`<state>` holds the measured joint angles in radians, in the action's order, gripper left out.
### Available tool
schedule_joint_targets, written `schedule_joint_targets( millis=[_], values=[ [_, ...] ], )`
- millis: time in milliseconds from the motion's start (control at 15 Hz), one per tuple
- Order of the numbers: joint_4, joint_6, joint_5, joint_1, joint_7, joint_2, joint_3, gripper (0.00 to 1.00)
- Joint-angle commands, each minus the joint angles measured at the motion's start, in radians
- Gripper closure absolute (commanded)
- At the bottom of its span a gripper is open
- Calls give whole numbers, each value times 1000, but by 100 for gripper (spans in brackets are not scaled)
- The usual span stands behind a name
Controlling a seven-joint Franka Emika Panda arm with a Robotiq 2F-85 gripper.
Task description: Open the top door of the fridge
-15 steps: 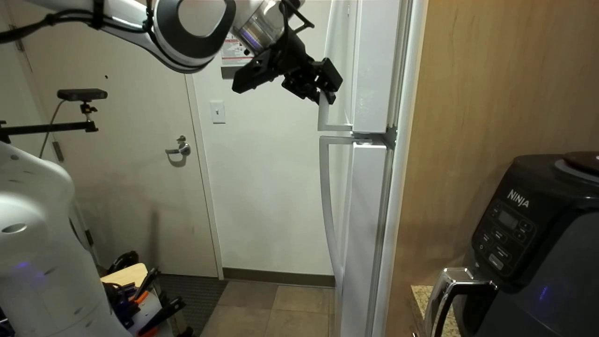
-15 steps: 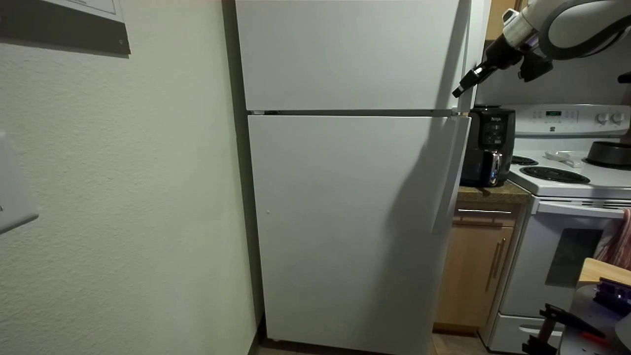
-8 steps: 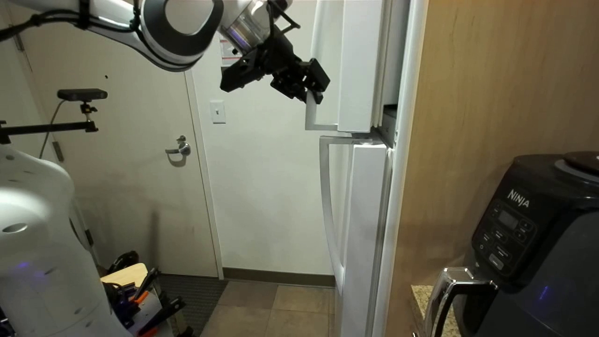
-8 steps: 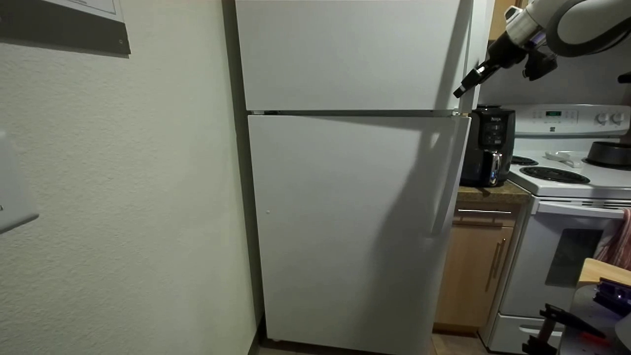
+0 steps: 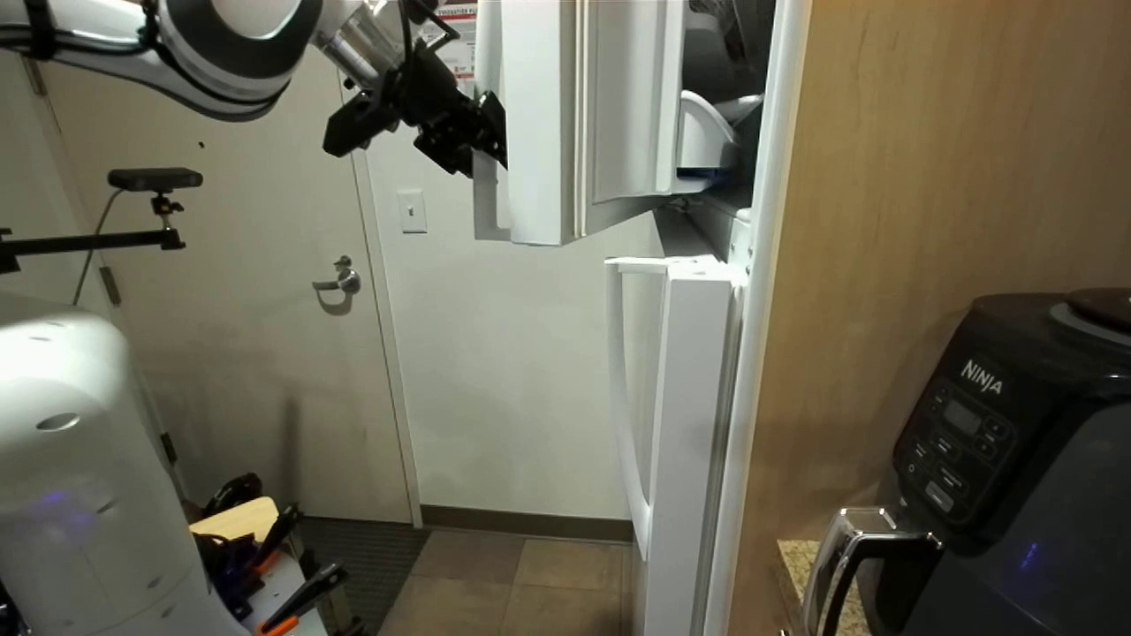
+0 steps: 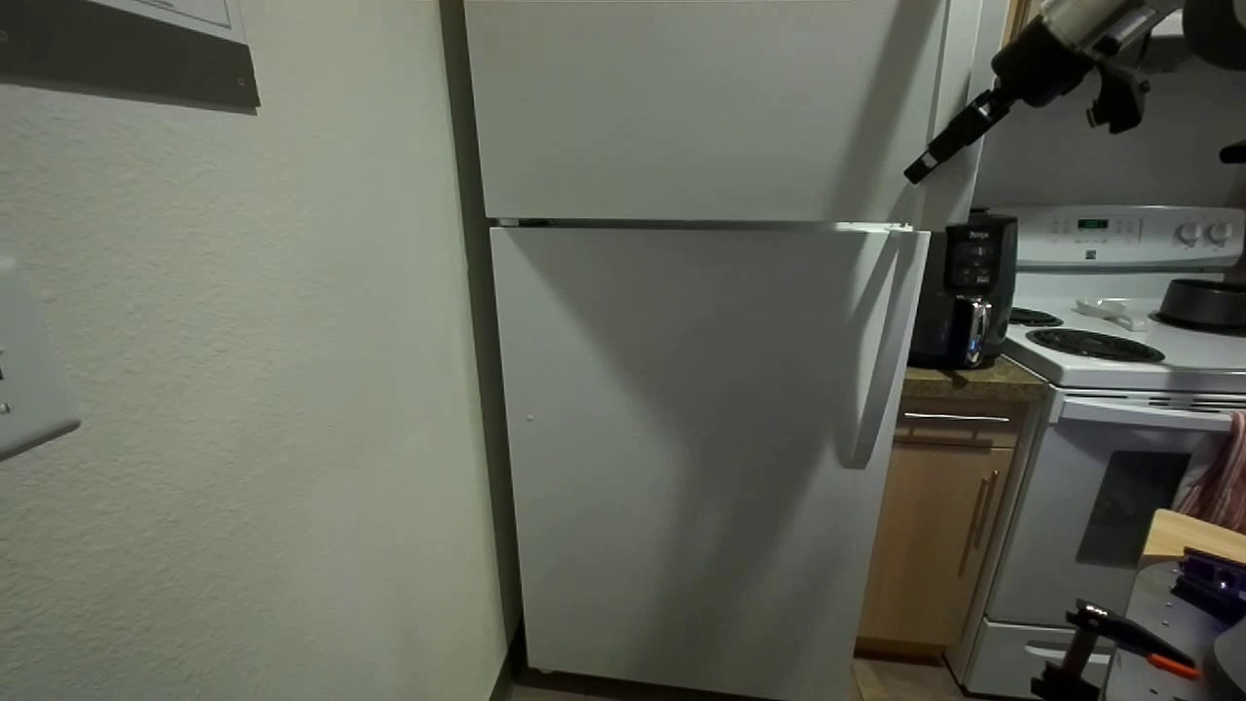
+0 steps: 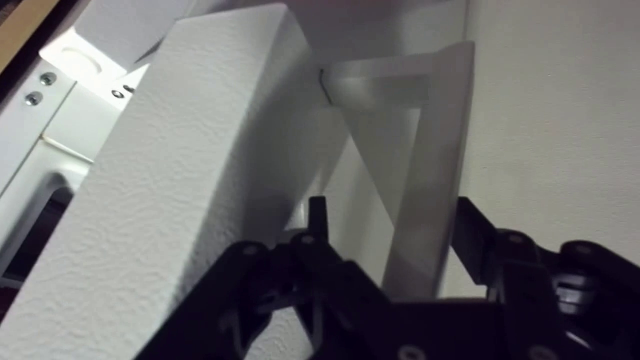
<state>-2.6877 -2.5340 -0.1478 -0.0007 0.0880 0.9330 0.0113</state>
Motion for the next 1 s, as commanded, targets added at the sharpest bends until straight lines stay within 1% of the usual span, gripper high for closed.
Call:
schedule_joint_targets(
  millis=[0,67,133,933],
  values=[
    [2,2,2,-1,1,0,1,30],
    [2,2,3,-4,2,-4,-4,25],
    [2,1,3,-8,2,-8,-9,25],
    [2,1,3,-15,2,-13,-14,25]
  ],
)
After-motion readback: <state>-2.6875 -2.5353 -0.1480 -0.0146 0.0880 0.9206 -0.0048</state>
